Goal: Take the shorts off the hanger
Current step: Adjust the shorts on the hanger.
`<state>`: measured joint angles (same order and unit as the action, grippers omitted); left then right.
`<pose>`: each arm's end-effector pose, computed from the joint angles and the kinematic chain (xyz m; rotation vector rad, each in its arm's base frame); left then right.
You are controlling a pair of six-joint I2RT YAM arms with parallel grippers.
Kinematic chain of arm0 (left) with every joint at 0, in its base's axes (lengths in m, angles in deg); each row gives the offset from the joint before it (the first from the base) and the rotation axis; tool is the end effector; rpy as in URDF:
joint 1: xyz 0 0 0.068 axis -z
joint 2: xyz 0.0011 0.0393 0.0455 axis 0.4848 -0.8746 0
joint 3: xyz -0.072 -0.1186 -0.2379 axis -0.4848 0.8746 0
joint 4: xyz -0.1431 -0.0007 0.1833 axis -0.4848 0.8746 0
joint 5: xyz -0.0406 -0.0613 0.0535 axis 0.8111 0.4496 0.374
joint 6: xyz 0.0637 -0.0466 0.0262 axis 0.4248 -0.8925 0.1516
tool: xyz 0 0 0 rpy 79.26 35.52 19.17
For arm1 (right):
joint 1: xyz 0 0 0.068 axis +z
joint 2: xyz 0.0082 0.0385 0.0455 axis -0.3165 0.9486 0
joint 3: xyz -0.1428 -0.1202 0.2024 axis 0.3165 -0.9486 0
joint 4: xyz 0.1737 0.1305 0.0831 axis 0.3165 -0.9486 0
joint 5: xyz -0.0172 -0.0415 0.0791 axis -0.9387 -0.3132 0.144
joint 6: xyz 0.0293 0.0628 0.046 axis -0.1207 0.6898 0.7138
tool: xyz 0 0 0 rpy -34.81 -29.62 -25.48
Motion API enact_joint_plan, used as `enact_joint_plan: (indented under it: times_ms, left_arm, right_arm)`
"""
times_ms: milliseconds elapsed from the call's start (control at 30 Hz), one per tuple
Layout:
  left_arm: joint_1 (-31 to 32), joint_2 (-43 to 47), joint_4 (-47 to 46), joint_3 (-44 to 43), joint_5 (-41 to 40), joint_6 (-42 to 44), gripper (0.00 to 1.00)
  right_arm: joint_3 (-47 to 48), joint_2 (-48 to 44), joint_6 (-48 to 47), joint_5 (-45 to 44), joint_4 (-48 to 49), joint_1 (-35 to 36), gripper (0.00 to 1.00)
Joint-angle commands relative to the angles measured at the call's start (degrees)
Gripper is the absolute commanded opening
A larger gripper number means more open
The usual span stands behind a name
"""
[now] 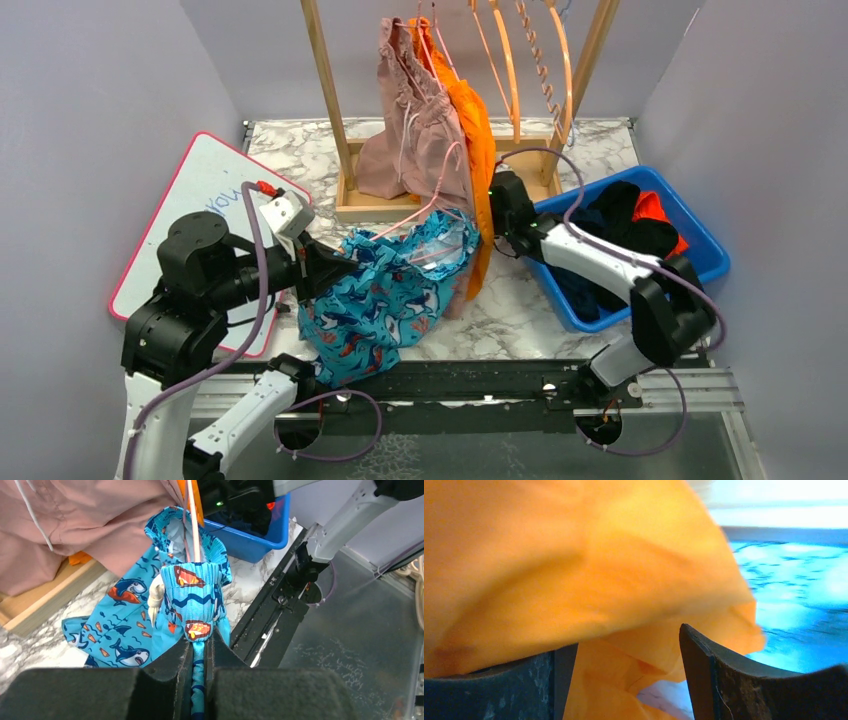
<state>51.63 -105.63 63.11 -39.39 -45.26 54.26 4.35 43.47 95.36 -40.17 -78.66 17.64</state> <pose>0.0463 -0.0649 0.4425 0.7320 1.7676 -0.8922 0.2914 0.2182 0.2280 0.0133 2.3153 0.7737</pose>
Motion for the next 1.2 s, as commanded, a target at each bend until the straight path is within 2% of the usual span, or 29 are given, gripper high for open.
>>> enact_joint_plan:
  times_ms: [0, 133, 400, 667, 867, 1033, 1167]
  left_arm:
    - [0.27, 2.57, -13.91, 6.63, 8.11, 2.60, 0.00]
    - [0.25, 4.79, -21.58, 12.79, 9.61, 2.51, 0.00]
    - [0.27, 3.18, -22.30, 12.83, 9.31, 4.09, 0.00]
    - [0.25, 3.57, -16.77, 9.16, -2.93, 7.29, 0.00]
    - [0.30, 5.38, -12.93, 4.79, -6.45, 8.57, 0.00]
    - [0.30, 5.65, -9.64, 1.10, -7.59, 9.24, 0.00]
    - [0.22, 5.94, -8.45, -0.85, -10.46, 8.98, 0.00]
  right_arm:
    - [-5.22, -11.68, -4.99, -12.65, -2.20, 0.46, 0.76]
    - [-7.09, -18.52, -6.67, -17.73, -6.63, 0.47, 0.78]
    - [-6.82, -24.08, -6.34, -28.31, -16.50, 0.42, 0.83]
    - [-5.34, -28.62, -7.83, -26.87, -20.59, -0.50, 0.86]
    - [-1.81, -28.02, -7.77, -38.03, -28.53, -1.13, 0.89]
    - [0.40, -27.56, -11.06, -34.83, -29.12, -3.05, 0.92]
    - [1.66, -28.68, -11.30, -27.38, -29.43, -3.31, 0.89]
